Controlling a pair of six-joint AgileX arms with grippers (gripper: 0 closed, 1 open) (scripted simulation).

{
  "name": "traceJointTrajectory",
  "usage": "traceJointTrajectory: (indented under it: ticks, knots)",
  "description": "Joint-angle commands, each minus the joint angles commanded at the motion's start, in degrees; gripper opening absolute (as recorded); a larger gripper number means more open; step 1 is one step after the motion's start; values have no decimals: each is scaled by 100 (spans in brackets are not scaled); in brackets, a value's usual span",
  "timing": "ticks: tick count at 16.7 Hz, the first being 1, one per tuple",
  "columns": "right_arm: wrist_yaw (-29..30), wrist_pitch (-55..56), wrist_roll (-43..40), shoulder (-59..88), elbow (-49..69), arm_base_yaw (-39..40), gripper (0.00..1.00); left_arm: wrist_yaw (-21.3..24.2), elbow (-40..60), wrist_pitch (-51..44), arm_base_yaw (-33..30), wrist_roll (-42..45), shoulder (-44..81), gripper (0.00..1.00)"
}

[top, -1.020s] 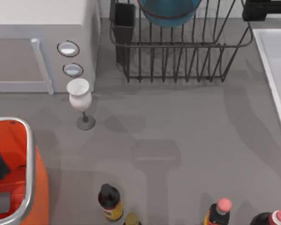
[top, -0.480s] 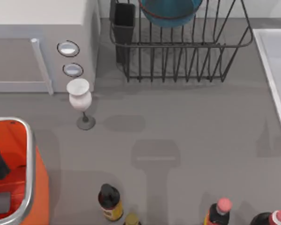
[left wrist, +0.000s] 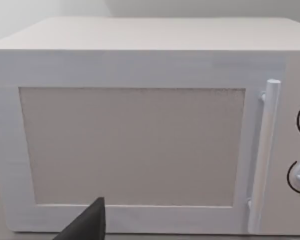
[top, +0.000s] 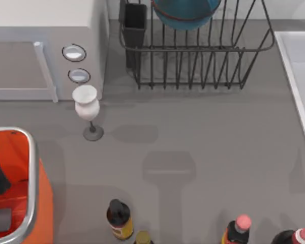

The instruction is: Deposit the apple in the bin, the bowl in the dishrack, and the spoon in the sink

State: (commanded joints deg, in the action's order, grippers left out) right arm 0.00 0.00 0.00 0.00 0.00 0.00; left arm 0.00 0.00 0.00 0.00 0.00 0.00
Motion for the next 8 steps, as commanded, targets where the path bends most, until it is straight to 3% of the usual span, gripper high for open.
traceJointTrajectory:
  ticks: [8]
  knots:
    - [-1, -196, -350, 291, 183, -53, 100, 0, 0, 0, 0, 0, 0, 100]
